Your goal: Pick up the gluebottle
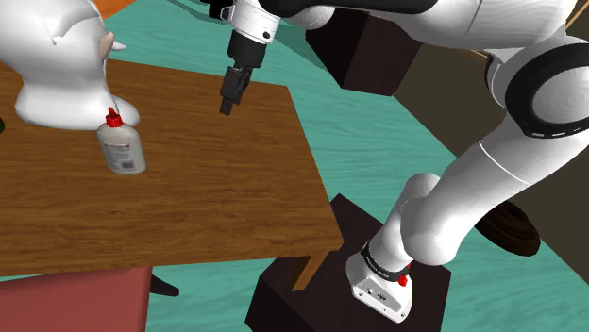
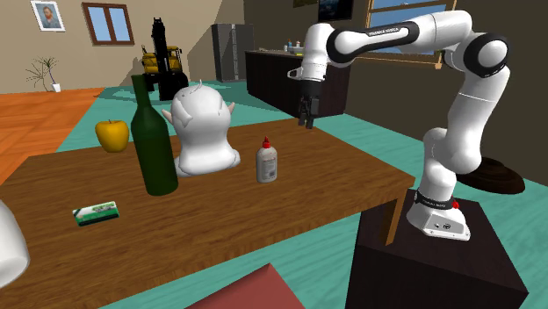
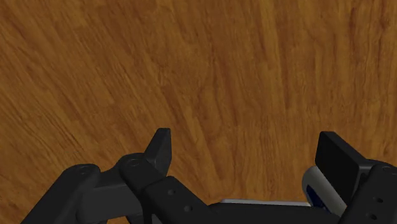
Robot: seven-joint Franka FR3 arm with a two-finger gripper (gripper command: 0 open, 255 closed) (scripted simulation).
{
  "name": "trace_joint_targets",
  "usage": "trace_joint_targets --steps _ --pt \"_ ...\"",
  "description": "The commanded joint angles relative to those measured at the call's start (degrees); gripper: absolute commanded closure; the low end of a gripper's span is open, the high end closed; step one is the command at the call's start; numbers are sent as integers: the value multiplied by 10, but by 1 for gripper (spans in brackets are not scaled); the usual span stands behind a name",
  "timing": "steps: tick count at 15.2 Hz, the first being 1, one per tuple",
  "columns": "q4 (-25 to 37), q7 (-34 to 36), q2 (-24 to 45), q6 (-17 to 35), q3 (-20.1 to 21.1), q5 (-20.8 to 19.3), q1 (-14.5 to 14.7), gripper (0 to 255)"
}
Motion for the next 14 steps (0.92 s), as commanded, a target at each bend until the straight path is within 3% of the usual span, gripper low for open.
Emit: trace_joint_targets --steps 1,14 --pt "36 -33 35 -3 2 17 10 0" --pt "289 -180 232 -66 60 90 63 0"
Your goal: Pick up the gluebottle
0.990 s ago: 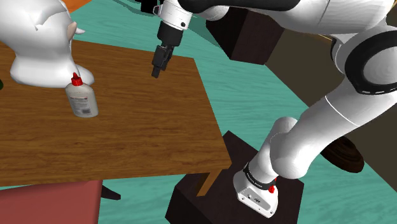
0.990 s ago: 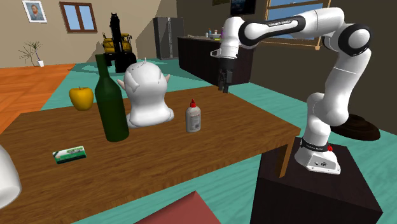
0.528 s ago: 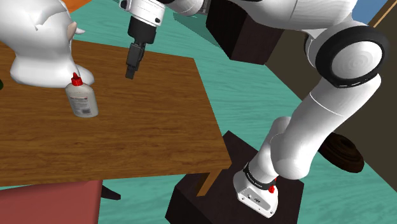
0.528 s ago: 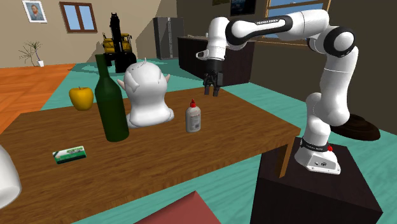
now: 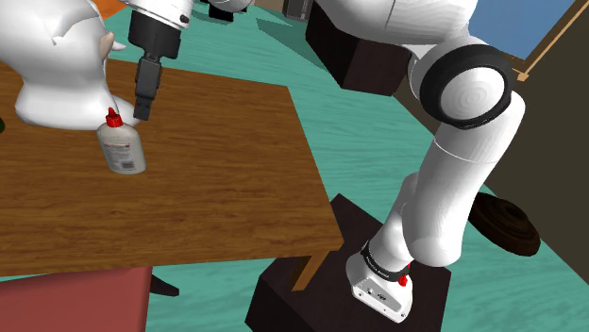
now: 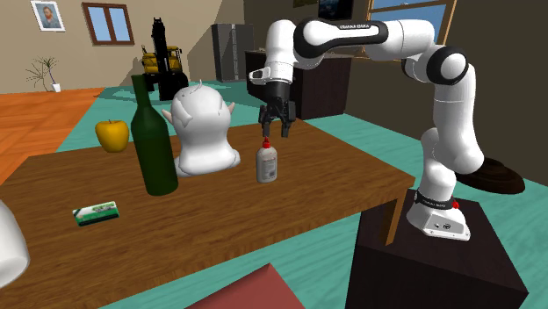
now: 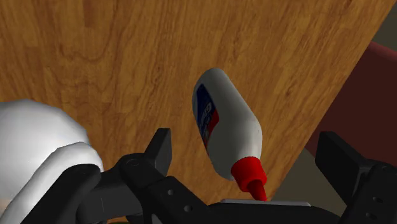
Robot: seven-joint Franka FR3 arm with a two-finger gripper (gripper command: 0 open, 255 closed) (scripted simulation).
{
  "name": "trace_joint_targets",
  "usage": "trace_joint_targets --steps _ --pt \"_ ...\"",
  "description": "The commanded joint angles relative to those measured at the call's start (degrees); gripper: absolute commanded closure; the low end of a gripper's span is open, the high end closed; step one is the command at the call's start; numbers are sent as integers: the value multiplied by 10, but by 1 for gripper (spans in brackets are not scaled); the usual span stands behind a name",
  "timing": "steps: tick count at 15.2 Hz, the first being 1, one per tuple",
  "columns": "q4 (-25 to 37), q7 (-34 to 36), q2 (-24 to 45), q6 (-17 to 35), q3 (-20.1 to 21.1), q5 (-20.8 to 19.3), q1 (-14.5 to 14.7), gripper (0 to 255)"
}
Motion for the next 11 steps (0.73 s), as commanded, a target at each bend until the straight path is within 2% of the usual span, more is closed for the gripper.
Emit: trace_joint_targets --steps 1,10,11 --pt "27 -16 20 -8 9 6 6 0" --pt "-36 -38 16 47 10 11 8 0" --pt "-36 -39 15 47 10 11 7 255"
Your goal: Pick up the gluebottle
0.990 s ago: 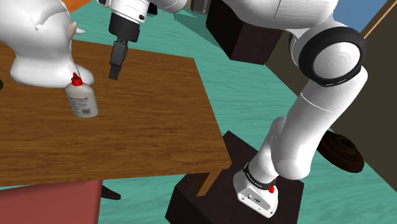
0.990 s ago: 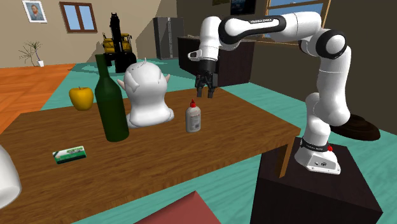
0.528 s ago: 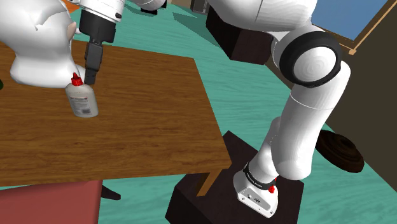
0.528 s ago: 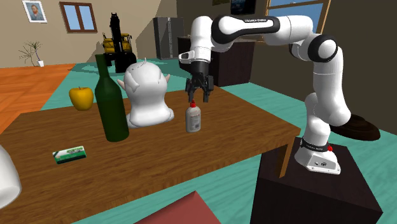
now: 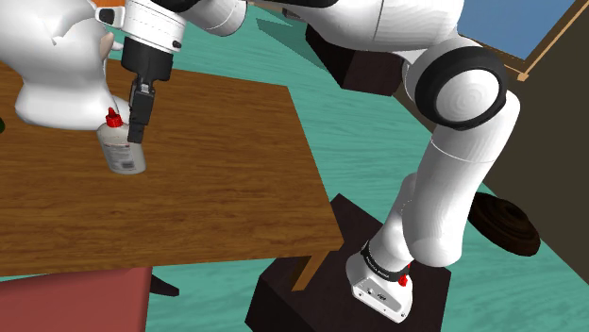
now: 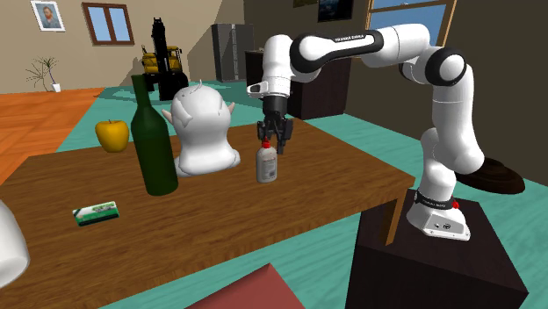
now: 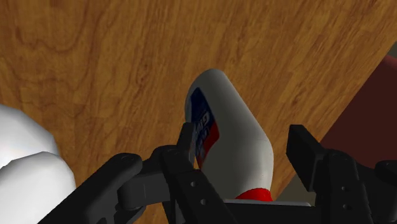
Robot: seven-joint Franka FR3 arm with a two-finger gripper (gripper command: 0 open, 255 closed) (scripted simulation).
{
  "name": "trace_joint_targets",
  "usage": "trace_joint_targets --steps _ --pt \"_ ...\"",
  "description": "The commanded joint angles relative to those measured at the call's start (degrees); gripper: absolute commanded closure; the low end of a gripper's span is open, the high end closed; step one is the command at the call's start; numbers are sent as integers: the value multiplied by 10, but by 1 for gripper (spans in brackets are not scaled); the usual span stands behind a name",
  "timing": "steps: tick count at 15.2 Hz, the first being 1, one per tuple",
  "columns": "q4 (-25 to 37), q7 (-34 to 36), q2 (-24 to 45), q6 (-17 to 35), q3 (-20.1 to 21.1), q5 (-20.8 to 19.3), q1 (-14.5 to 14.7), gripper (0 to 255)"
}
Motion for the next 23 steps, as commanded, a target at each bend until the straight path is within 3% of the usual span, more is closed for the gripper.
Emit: trace_joint_targets --steps 1,9,23 --pt "-1 -1 0 1 0 0 0 255" --pt "-1 0 0 2 0 0 0 255" --pt "126 41 16 -102 0 -8 -2 255"
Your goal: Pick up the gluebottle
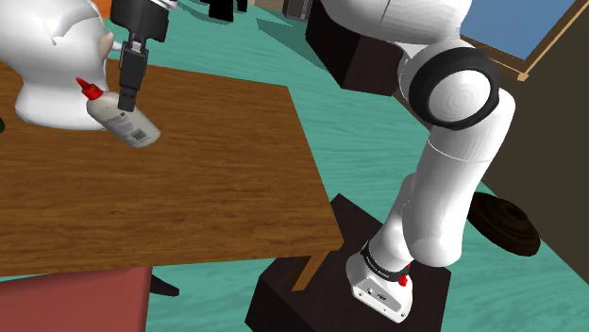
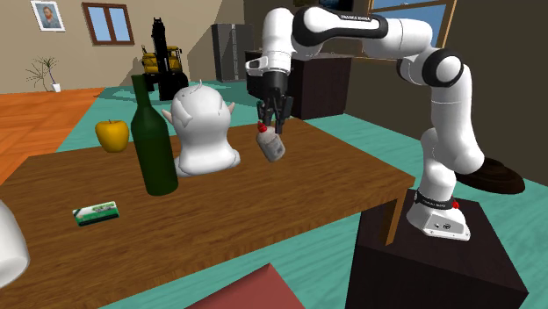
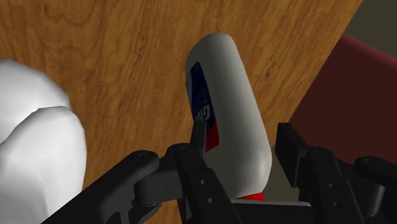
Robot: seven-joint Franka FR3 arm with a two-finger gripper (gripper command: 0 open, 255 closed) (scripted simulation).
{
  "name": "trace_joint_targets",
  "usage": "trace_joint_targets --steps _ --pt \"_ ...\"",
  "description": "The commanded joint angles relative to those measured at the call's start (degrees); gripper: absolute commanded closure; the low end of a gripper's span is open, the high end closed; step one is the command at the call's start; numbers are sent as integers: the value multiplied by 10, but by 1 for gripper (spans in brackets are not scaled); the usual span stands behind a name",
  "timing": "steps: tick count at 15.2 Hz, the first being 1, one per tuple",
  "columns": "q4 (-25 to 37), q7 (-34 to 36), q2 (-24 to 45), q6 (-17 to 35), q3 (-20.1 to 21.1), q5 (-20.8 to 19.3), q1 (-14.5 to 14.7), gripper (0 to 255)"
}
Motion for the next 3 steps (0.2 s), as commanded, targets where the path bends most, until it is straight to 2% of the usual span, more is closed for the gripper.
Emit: trace_joint_targets --steps 1,3 --pt "21 6 5 -15 0 -1 0 255" --pt "23 7 5 -16 0 -1 0 255"
